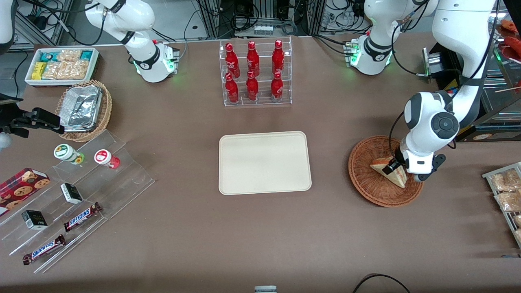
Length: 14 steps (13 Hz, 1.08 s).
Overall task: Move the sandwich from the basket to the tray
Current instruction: 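Lower the left gripper and close it on the triangular sandwich, then lift the sandwich and carry it over the cream tray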
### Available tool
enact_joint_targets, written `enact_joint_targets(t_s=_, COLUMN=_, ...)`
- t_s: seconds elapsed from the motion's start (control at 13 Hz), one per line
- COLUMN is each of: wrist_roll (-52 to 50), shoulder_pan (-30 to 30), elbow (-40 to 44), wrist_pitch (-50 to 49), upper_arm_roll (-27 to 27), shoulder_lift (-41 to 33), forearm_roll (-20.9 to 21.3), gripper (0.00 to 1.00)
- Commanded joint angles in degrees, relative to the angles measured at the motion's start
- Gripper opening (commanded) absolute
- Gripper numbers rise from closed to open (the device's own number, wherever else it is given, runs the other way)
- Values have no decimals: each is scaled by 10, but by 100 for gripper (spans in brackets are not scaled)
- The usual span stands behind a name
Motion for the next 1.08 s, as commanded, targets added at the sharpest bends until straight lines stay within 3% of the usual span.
enact_joint_targets(t_s=0.0, wrist_roll=-10, shoulder_pan=-1, elbow=19, wrist_pitch=-29, upper_arm_roll=-2, shoulder_lift=-7, forearm_roll=7, gripper=0)
enact_joint_targets(t_s=0.31, wrist_roll=-3, shoulder_pan=-29, elbow=133, wrist_pitch=-226, upper_arm_roll=-7, shoulder_lift=-18, forearm_roll=22, gripper=0)
enact_joint_targets(t_s=0.69, wrist_roll=57, shoulder_pan=-133, elbow=347, wrist_pitch=-423, upper_arm_roll=-19, shoulder_lift=21, forearm_roll=18, gripper=0)
enact_joint_targets(t_s=1.0, wrist_roll=49, shoulder_pan=-226, elbow=428, wrist_pitch=-438, upper_arm_roll=-23, shoulder_lift=68, forearm_roll=2, gripper=0)
